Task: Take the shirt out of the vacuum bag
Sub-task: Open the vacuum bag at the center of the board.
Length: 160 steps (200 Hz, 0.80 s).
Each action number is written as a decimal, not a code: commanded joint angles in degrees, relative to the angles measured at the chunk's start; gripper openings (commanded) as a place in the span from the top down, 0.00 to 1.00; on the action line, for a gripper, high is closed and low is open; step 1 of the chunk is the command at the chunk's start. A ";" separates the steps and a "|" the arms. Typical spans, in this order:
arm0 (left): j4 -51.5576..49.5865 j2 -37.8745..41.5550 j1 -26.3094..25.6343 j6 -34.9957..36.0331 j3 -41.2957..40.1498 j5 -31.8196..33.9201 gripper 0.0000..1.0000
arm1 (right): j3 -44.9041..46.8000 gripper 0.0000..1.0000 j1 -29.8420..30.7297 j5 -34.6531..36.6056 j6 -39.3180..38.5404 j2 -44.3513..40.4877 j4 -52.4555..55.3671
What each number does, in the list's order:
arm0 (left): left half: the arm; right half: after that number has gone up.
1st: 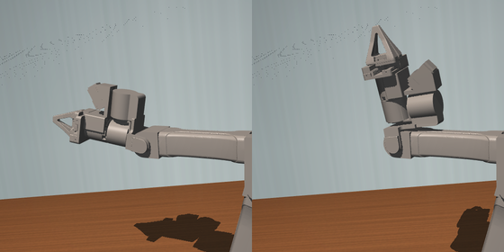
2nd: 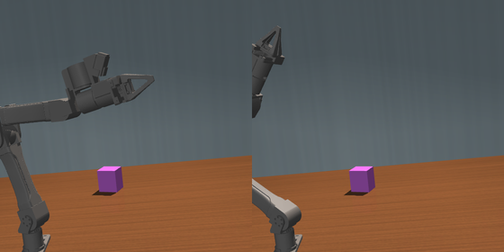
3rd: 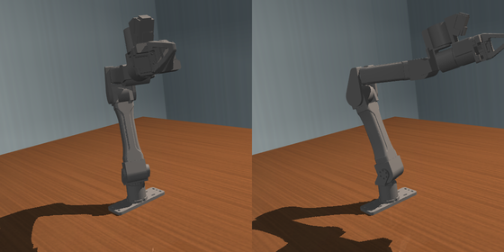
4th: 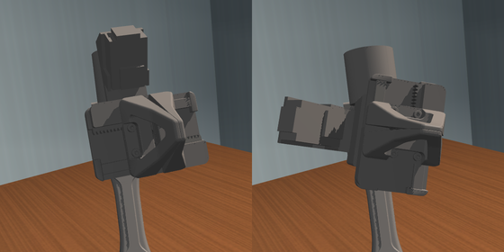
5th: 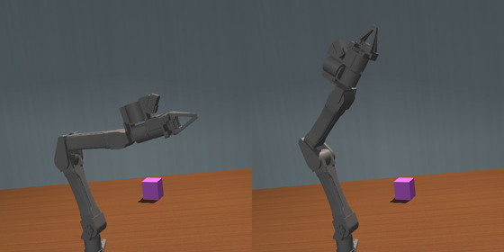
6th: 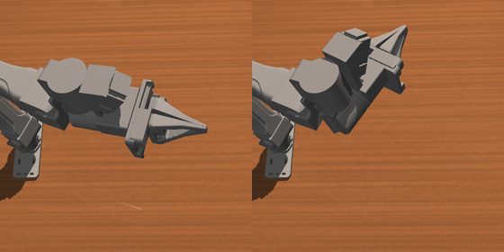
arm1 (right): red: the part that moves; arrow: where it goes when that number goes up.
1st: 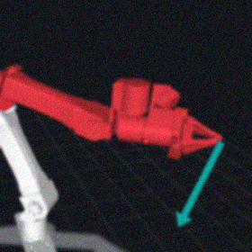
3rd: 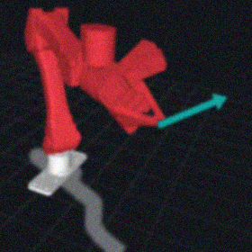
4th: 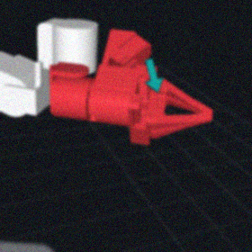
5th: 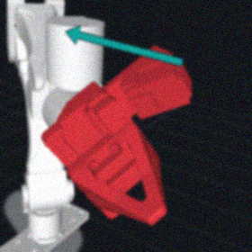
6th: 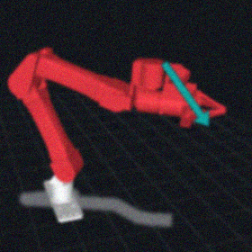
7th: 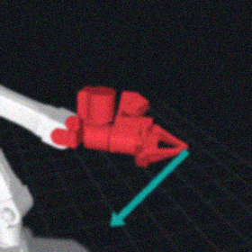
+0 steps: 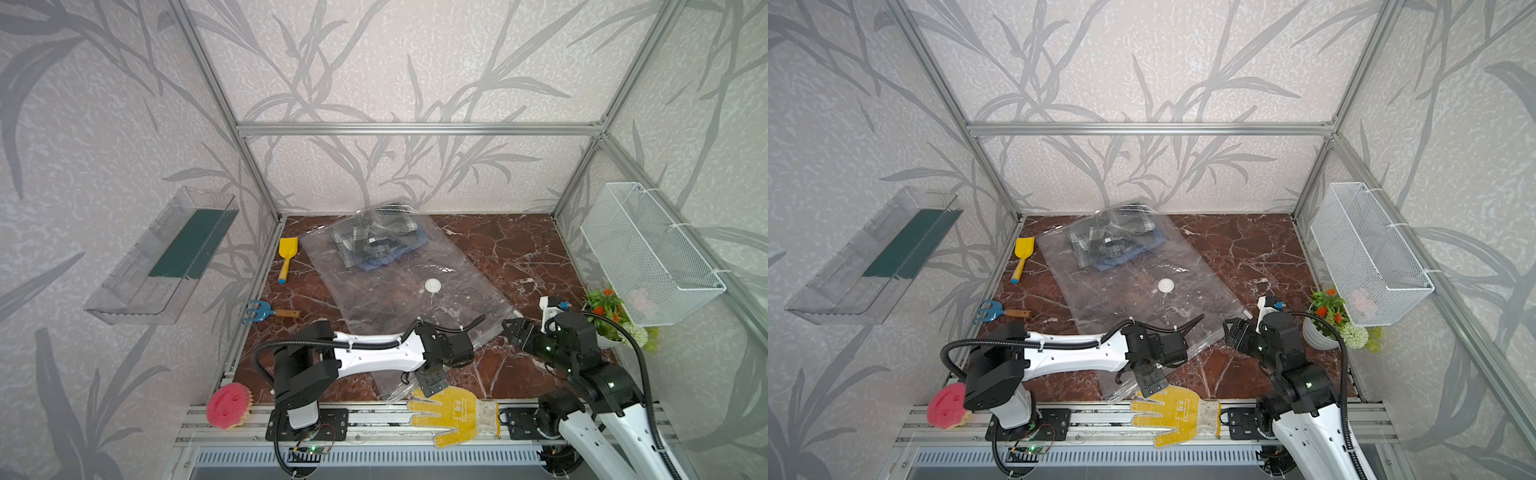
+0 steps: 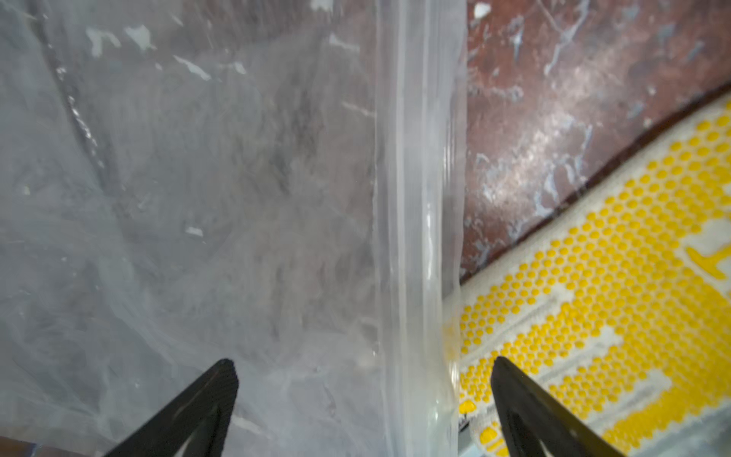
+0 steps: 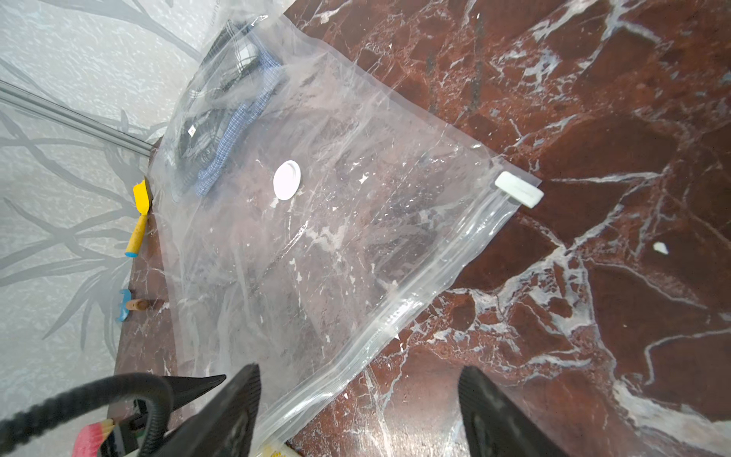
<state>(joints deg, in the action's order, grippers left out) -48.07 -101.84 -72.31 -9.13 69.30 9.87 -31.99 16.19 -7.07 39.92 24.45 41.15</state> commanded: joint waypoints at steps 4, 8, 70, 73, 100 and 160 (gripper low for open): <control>-2.66 -2.31 -0.11 -3.20 2.57 7.68 0.01 | 0.99 0.20 -0.28 1.24 0.71 -1.83 2.12; -2.66 -2.37 -0.13 -3.50 2.75 8.13 0.01 | 1.21 0.20 -0.28 1.31 0.65 -2.14 2.22; -3.72 -2.84 0.15 -5.81 3.81 12.98 0.68 | 7.37 0.24 -0.25 -3.44 2.07 -6.43 2.25; -3.98 -2.68 0.22 -5.82 3.99 13.10 0.73 | 7.38 0.25 -0.27 -4.21 1.64 -6.69 2.24; -6.02 0.94 0.89 -8.04 6.46 17.22 1.00 | 5.77 0.28 -0.28 -11.64 -0.94 -7.55 4.98; -5.00 8.28 3.66 -7.61 12.11 20.72 1.00 | 13.32 0.34 4.83 -17.64 12.04 -9.99 -13.55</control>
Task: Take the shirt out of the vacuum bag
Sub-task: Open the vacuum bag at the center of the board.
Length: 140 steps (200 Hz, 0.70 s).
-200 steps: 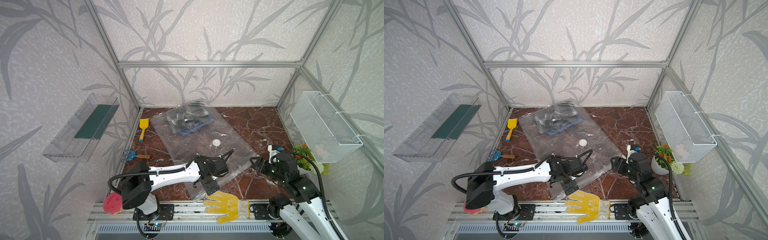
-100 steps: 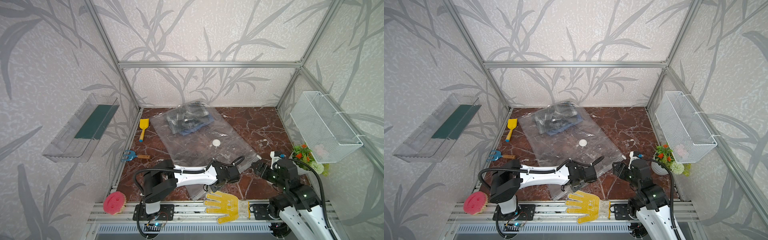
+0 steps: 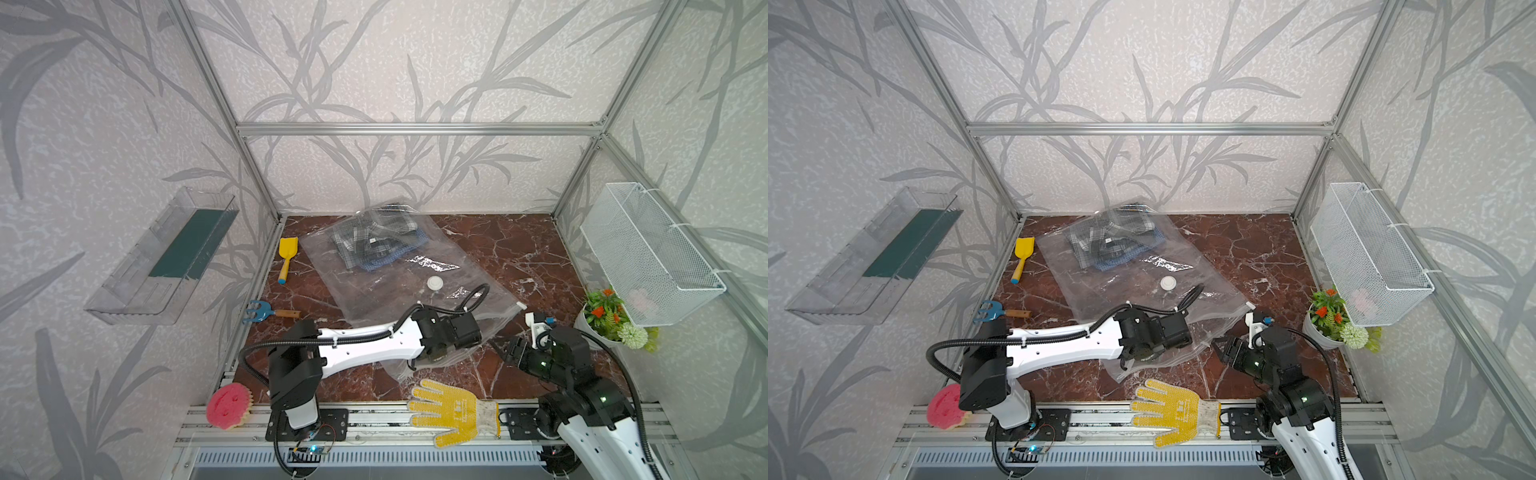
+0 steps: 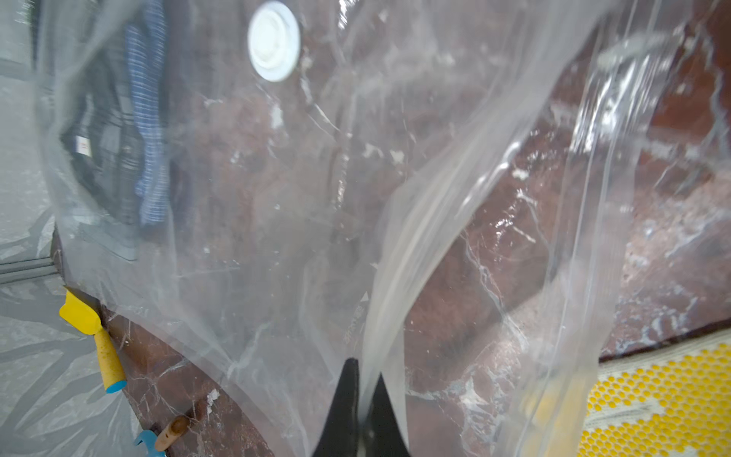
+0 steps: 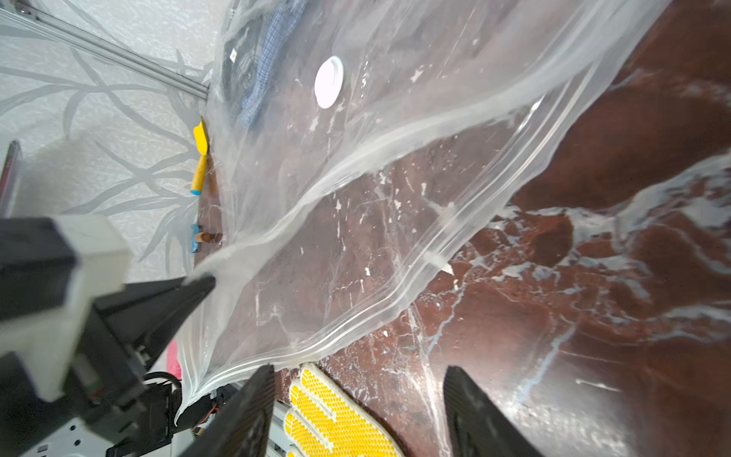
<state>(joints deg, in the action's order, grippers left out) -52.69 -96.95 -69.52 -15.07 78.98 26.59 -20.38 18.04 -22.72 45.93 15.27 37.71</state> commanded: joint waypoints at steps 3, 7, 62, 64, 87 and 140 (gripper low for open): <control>-0.25 3.63 1.07 -1.78 2.48 3.90 1.00 | 1.81 0.34 3.51 -1.72 6.50 -0.66 -11.07; -0.19 4.04 1.21 -1.89 2.48 3.66 1.00 | 1.84 0.34 4.07 -1.43 6.85 -0.41 -12.64; -0.10 6.11 1.90 -1.28 4.37 4.59 1.00 | -2.72 0.34 14.61 5.75 4.14 18.65 -27.52; -0.13 6.12 1.92 -1.23 4.46 4.78 1.00 | -3.02 0.35 15.15 6.00 4.12 19.51 -28.11; 0.48 7.24 2.29 -0.89 5.11 5.22 1.00 | -7.74 0.35 18.70 8.20 3.38 29.51 -30.82; 3.42 9.65 3.85 -0.03 7.66 6.20 1.00 | -7.01 0.35 20.38 12.79 7.30 45.04 -50.43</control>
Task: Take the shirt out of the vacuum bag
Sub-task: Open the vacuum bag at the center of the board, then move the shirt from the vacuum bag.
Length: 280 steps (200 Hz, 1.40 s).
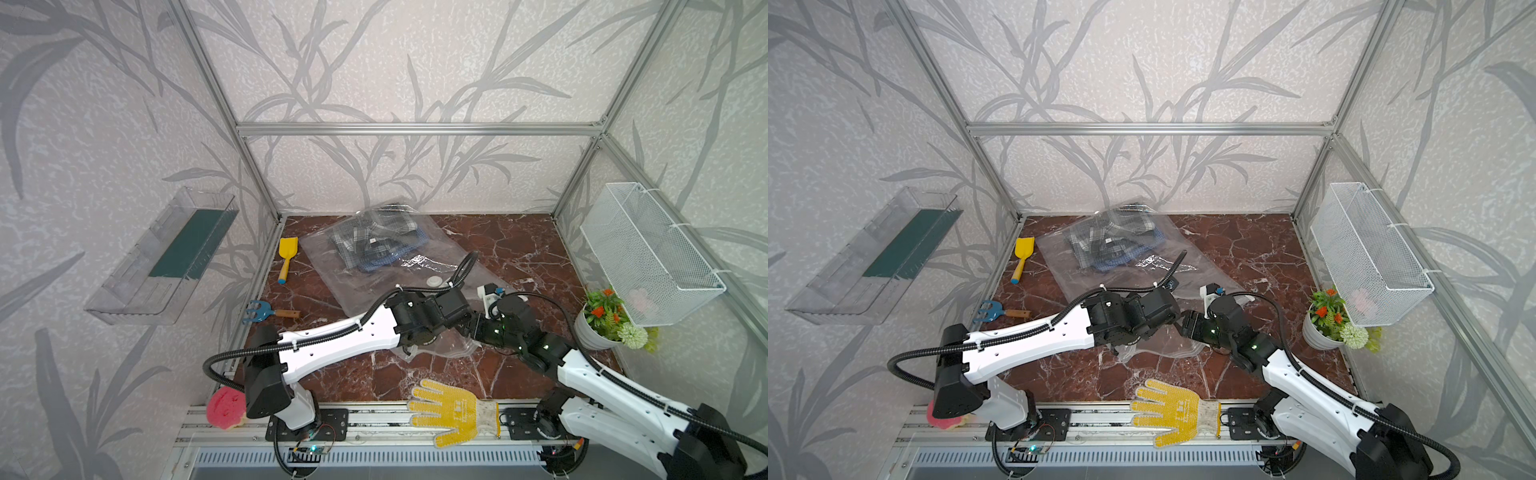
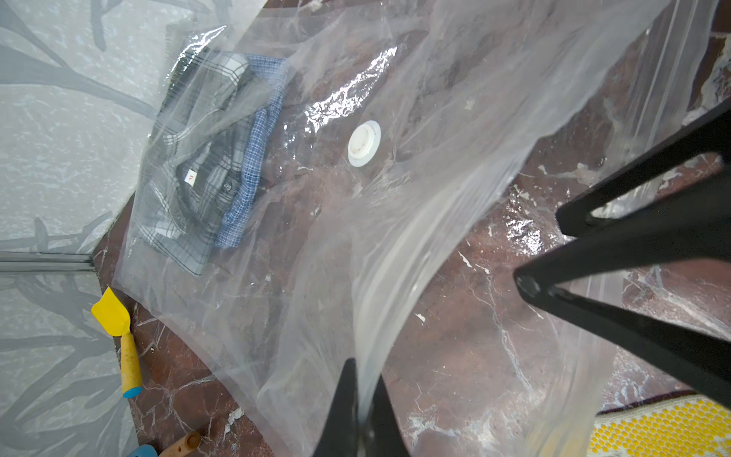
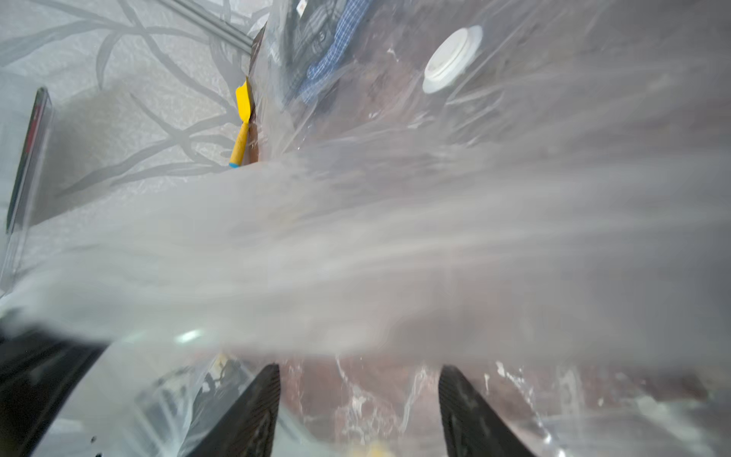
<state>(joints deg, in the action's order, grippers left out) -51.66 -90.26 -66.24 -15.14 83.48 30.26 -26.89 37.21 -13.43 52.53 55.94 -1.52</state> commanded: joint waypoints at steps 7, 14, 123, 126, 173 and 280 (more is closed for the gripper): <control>2.82 2.93 0.66 0.87 3.67 2.76 1.00 | -1.50 0.35 2.64 5.26 -0.08 5.79 -11.10; 3.33 2.98 0.68 1.70 4.18 2.89 1.00 | -2.55 0.35 3.79 6.67 -0.43 7.05 -11.09; 9.84 1.89 5.38 2.76 2.05 -4.03 1.00 | -2.53 0.43 11.48 20.11 -12.47 -6.09 10.06; 10.02 1.89 5.68 2.60 1.85 -4.46 1.00 | -2.54 0.44 11.48 19.71 -13.51 -6.92 11.06; 9.79 1.17 7.53 3.95 3.58 -6.10 1.00 | -1.23 0.50 12.14 12.43 -20.05 -11.51 20.28; 6.93 4.35 7.58 4.43 5.19 -6.24 1.00 | -14.23 0.54 14.20 21.60 -22.39 21.86 10.40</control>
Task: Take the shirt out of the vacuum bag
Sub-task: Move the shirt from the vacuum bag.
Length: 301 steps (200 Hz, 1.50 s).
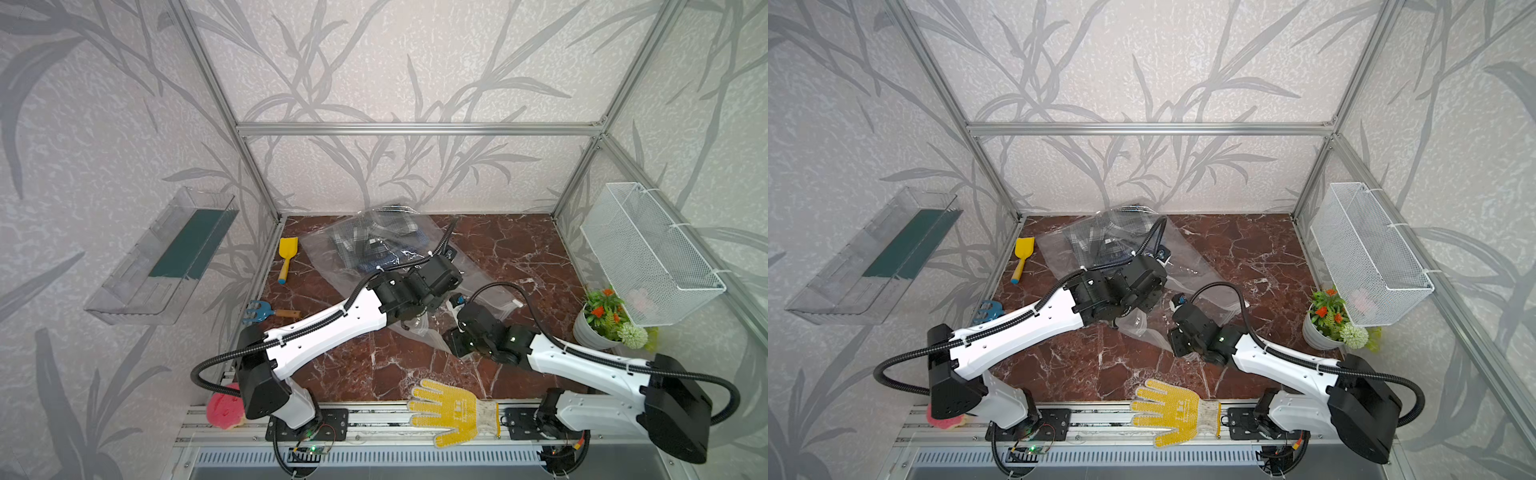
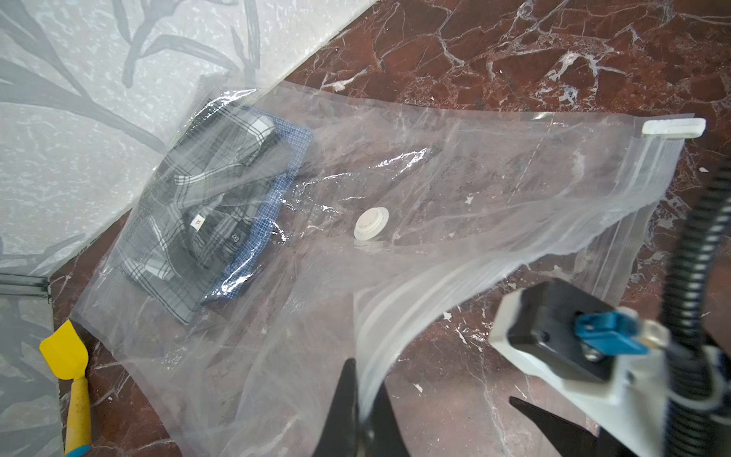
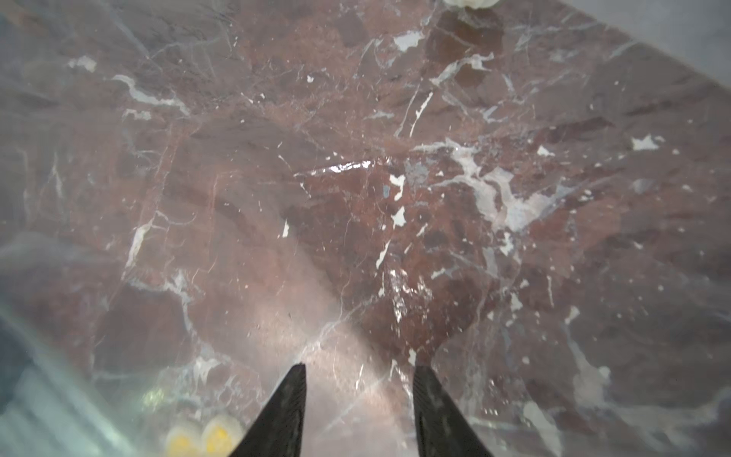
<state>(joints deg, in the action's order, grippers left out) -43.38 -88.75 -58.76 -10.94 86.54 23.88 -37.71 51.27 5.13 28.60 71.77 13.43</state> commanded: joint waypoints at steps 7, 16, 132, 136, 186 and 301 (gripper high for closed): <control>-1.53 3.13 0.05 0.28 2.39 -0.12 1.00 | -4.47 0.52 0.06 2.01 2.46 8.56 -6.84; -1.44 3.45 0.05 0.59 2.49 -0.63 1.00 | -5.90 0.50 -0.06 1.12 4.21 11.65 -9.49; 1.44 2.01 -1.73 4.46 6.79 -7.95 1.00 | -15.02 0.30 -10.37 -8.97 27.22 32.23 -36.50; 1.52 1.88 -1.79 4.52 6.92 -8.05 1.00 | -15.59 0.30 -10.44 -9.18 27.69 33.12 -36.84; 0.43 0.29 -2.65 5.59 10.25 -7.86 1.00 | -26.17 0.28 -10.64 -11.80 33.73 46.43 -42.93; -1.73 -0.81 -2.98 5.62 13.64 -9.31 1.00 | -49.86 0.24 -13.34 -11.17 37.68 64.87 -39.28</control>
<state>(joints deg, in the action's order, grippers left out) -44.36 -89.89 -61.19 -5.93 97.60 15.86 -83.99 38.87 -6.52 64.71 133.01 -28.71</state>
